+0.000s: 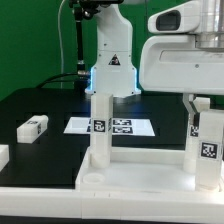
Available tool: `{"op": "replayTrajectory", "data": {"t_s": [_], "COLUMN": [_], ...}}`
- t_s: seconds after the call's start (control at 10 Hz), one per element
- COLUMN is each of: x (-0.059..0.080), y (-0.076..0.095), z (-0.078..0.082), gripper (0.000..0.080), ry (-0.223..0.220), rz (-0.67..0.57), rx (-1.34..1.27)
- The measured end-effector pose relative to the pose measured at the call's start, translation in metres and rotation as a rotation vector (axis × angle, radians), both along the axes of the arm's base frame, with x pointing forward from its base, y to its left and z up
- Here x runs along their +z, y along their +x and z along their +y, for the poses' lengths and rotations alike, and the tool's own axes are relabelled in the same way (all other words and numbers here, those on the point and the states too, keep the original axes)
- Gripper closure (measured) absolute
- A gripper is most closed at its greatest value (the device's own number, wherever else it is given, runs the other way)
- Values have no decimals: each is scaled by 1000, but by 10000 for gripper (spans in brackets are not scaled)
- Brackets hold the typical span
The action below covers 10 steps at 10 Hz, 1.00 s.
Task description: Assemble desk
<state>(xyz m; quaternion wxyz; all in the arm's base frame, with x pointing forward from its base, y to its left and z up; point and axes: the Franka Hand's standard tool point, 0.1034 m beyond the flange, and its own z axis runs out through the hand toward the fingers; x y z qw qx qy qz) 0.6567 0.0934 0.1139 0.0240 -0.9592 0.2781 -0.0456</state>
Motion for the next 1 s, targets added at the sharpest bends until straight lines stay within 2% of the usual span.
{"op": "replayTrajectory", "data": {"t_s": [0.7,1.0], "x": [-1,-1], "y": [-1,0], "z": [4,4], "gripper": [509,509], "ry": [82,101], "rz": [20,24], "rx": [-702,-868]}}
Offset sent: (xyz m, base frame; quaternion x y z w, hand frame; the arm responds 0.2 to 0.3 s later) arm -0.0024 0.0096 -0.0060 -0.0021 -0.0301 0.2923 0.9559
